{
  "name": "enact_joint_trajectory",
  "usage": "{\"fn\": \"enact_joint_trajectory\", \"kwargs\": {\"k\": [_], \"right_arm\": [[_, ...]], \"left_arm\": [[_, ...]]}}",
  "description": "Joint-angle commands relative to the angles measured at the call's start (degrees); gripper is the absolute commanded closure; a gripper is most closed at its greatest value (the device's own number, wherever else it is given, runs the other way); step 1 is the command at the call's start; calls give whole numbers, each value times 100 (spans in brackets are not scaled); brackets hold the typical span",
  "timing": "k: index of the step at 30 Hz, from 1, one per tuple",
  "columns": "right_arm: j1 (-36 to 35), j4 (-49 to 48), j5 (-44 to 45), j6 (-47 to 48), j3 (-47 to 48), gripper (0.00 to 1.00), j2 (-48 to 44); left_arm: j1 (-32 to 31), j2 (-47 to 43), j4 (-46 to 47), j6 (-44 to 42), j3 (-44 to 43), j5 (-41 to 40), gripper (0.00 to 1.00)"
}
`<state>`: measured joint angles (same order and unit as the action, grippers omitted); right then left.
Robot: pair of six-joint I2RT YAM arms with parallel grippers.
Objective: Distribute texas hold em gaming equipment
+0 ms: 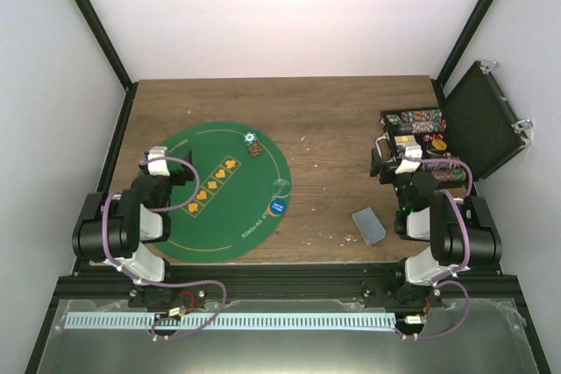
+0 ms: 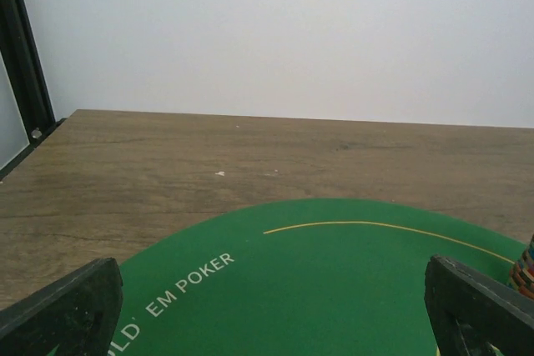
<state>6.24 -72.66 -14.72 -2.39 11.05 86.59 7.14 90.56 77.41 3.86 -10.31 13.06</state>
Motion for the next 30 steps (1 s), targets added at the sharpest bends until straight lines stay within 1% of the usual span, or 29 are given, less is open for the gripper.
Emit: {"fn": "enact_joint_trajectory", "kwargs": {"k": [1, 8, 12, 14, 16, 18, 19, 20, 22, 25, 27, 29, 30], "right_arm": [[-26, -140, 74, 39, 77, 0, 16], [-26, -136, 75, 39, 86, 0, 16], [-26, -137, 81, 43, 77, 0, 8], [-26, -169, 91, 21, 61, 0, -5], [-26, -90, 415, -82, 24, 0, -143], [-26, 42, 644, -158, -90, 0, -636], [-25, 330, 810, -227, -98, 0, -955], [-22, 831, 996, -317, -11, 0, -1353], [2, 1852, 1172, -716, 261, 0, -2062], [17, 2741, 610, -857, 644, 0, -2752], [26, 3373, 159, -970, 1028, 0, -3040], [31, 4281, -173, -1119, 1547, 0, -3196], [38, 4680, -324, -1185, 1788, 0, -3230]], "left_arm": [[-33, -51, 10, 9, -126, -168, 0], [-49, -56, -15, 10, -142, -203, 0], [-70, -65, -195, -36, -229, -168, 0], [-81, -67, -312, -95, -305, 7, 0], [-74, -84, -277, -122, -291, 164, 0], [-21, -349, -418, -94, -273, 230, 1], [119, -562, -718, -2, -341, 467, 1], [320, -838, -1232, 175, -489, 729, 0], [788, -1356, -2686, 513, -1291, 951, 1], [1243, -1791, -4993, 43, -2560, 796, 1], [1479, -1927, -6268, -301, -3350, 725, 0], [1605, -2029, -7654, -686, -4089, 852, 2], [1614, -2085, -8303, -969, -4451, 1073, 4]]}}
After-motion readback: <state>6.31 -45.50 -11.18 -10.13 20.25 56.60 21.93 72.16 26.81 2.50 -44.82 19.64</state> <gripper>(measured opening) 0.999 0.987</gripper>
